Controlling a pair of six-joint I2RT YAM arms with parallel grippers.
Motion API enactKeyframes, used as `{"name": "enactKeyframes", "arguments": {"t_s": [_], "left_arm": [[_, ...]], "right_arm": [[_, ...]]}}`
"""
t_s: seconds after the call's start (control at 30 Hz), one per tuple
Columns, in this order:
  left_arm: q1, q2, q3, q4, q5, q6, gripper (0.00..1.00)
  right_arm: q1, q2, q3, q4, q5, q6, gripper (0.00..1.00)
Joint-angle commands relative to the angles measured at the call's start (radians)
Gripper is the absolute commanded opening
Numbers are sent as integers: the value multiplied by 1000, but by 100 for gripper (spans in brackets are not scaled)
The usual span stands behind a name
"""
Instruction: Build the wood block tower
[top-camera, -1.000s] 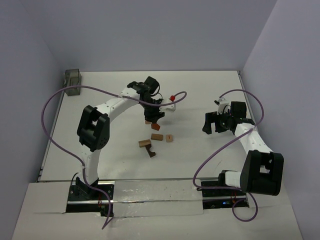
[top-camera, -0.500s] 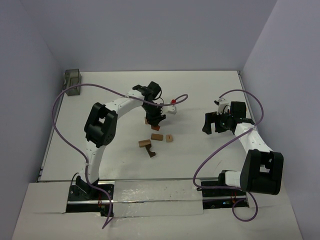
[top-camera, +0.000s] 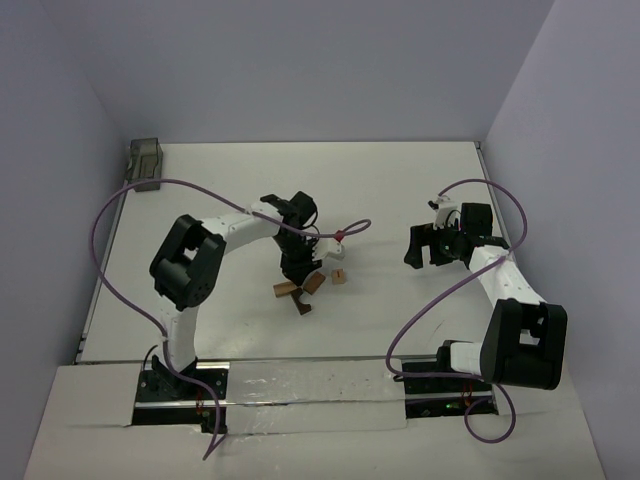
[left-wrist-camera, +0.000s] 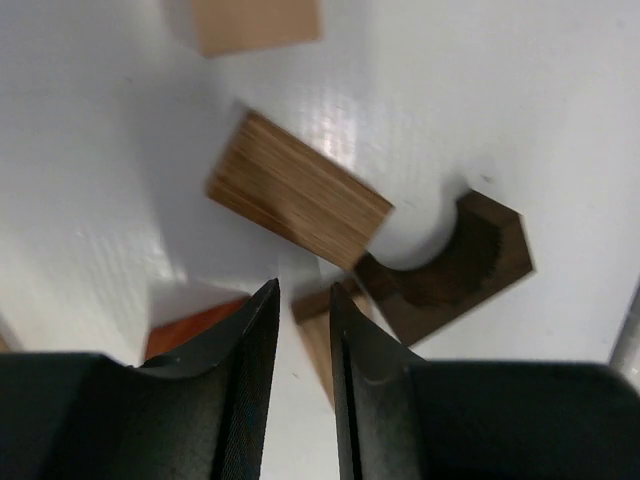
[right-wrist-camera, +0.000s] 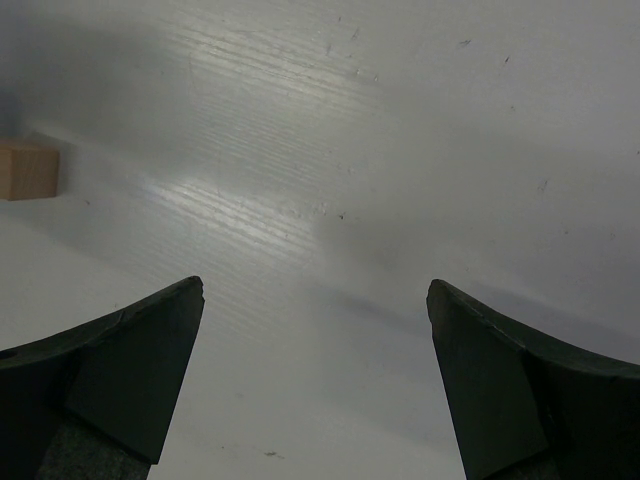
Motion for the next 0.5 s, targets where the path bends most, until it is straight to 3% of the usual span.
{"name": "enactKeyframes", "arguments": {"t_s": [0.0,0.17,0.47], "left_arm": [[-5,-109,-26,51,3,-31,38],[-17,-136,84,61,-26,-106,54],[-149,-134,100,147,-94,-220,63]], "right_arm": [[5,8,55,-1,-22,9,100],[5,9,54,3,-22,19,100],[5,8,48,32,33,52,100]]}}
